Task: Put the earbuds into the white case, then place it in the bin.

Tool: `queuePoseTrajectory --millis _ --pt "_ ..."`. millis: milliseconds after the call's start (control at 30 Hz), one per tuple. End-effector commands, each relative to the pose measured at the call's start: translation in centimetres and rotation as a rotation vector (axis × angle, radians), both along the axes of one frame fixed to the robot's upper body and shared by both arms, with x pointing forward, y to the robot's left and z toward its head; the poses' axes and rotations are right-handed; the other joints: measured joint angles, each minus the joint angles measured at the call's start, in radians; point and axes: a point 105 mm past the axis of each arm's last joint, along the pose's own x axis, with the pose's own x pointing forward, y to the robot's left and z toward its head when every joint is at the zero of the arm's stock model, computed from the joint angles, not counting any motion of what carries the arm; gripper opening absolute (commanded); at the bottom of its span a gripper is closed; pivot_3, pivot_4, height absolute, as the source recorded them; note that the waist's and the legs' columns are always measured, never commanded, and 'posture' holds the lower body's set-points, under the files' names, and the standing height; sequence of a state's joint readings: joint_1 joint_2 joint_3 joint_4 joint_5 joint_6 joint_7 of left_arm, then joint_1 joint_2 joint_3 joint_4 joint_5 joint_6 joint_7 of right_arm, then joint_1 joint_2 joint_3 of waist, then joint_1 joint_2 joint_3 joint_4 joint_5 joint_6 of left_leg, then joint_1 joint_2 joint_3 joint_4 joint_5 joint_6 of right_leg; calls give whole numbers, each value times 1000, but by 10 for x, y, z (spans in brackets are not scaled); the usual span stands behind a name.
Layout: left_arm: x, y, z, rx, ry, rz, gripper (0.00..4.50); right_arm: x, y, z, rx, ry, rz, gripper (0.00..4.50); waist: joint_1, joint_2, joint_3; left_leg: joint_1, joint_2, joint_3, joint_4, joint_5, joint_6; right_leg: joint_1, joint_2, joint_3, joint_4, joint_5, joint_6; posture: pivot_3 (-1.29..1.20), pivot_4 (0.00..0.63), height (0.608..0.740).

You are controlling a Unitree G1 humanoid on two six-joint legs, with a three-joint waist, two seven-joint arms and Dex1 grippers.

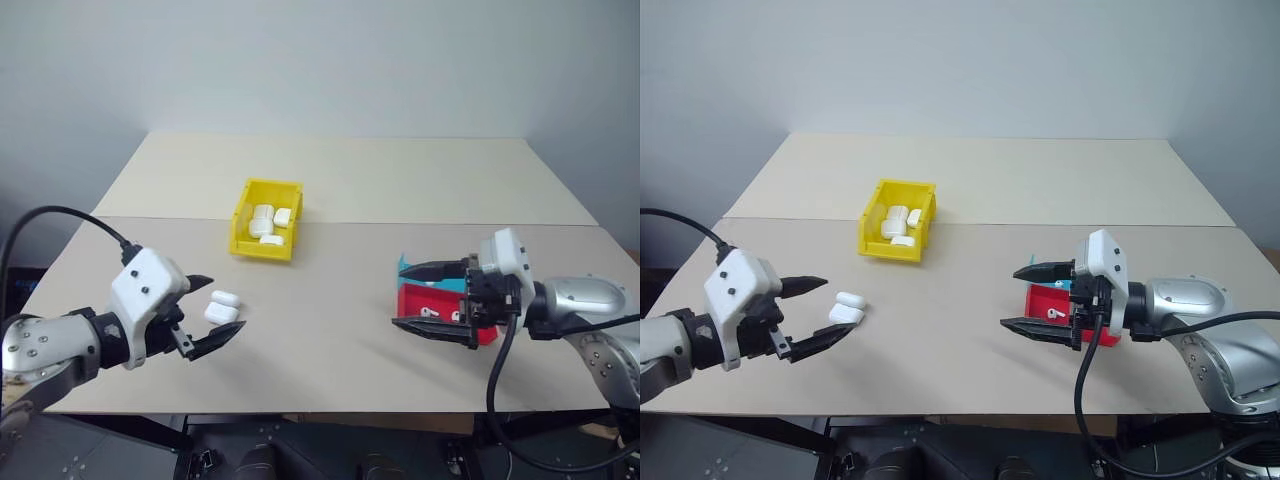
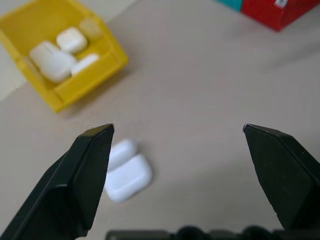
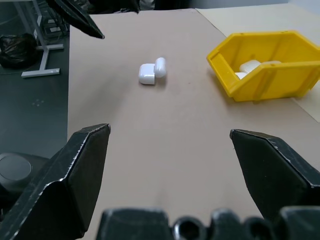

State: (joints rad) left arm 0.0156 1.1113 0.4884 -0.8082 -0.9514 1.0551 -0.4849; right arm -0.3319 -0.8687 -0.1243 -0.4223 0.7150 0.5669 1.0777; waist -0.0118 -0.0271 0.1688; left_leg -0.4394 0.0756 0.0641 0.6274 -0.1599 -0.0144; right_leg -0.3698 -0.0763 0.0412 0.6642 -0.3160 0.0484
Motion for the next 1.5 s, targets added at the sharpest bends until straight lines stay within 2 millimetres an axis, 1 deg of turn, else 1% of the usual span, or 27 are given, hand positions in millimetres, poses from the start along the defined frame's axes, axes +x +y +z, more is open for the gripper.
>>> queuePoseTrajectory --millis 33,133,200,233,300,333,400,467,600,767,833,1000,1100,1333,1500 --pt "-1 6 3 54 42 49 4500 -5 2 10 14 -26 10 4455 0 -1 1 0 0 0 0 0 0 0 0 0 0 0 0 0 150 740" --pt "7 14 13 44 5 121 4500 -6 4 10 22 -23 4 4455 1 -2 1 0 0 0 -1 0 0 0 0 0 0 0 0 0 150 740" --pt "16 22 13 77 20 178 4500 -7 6 9 29 -17 2 4455 2 -2 1 0 0 0 -1 0 0 0 0 0 0 0 0 0 150 740" --pt "21 27 12 93 38 214 4500 -7 7 8 31 -15 2 4455 3 -2 1 0 0 0 0 0 0 0 0 0 0 0 0 0 150 740" --pt "25 33 6 114 148 243 4500 -8 10 8 40 -8 3 4455 4 -2 1 0 0 0 0 0 0 0 0 0 0 0 0 0 150 740" --pt "25 32 5 122 199 233 4500 -9 11 8 45 -4 3 4455 4 -2 1 0 0 0 0 0 0 0 0 0 0 0 0 0 150 740" --pt "27 30 5 147 247 229 4500 -9 14 8 50 1 -6 4455 3 -3 1 0 0 0 0 0 0 0 0 0 0 0 0 0 150 740" --pt "31 25 9 110 279 230 4500 -10 17 6 60 9 -5 4455 4 -3 1 -1 -1 0 0 0 0 -1 0 0 0 0 0 0 150 740" --pt "33 19 4 139 408 197 4500 -15 25 0 81 25 9 4455 5 -4 2 -2 0 -1 -1 0 0 -2 1 -1 0 0 0 0 150 740" --pt "53 22 -6 137 551 283 4500 -18 32 -5 108 35 4 4455 6 -4 2 -2 -1 -1 0 0 0 -2 0 0 1 0 0 0 150 740" --pt "63 19 -11 141 585 318 4500 -19 34 -5 119 36 2 4455 8 -5 2 -2 -1 -1 0 0 0 -2 0 0 1 0 0 0 150 740" --pt "84 10 -18 159 614 387 4500 -21 37 -7 141 35 -13 4455 15 -5 2 -4 -1 -2 0 0 0 -3 0 -1 1 0 1 0 150 740" --pt "93 5 -23 159 629 429 4500 -22 39 -8 144 32 -22 4455 16 -5 2 -5 -1 -2 1 0 0 -3 0 -1 1 0 1 0 150 740" --pt "96 0 -34 189 637 466 4500 -25 41 -10 154 27 -35 4455 15 -5 2 -6 -1 -2 1 0 0 -4 0 -1 1 0 1 0 150 740" --pt "100 -7 -41 198 638 480 4500 -25 41 -10 160 26 -42 4455 19 -5 2 -6 -2 -3 2 0 0 -3 0 -2 1 0 1 0 150 740"
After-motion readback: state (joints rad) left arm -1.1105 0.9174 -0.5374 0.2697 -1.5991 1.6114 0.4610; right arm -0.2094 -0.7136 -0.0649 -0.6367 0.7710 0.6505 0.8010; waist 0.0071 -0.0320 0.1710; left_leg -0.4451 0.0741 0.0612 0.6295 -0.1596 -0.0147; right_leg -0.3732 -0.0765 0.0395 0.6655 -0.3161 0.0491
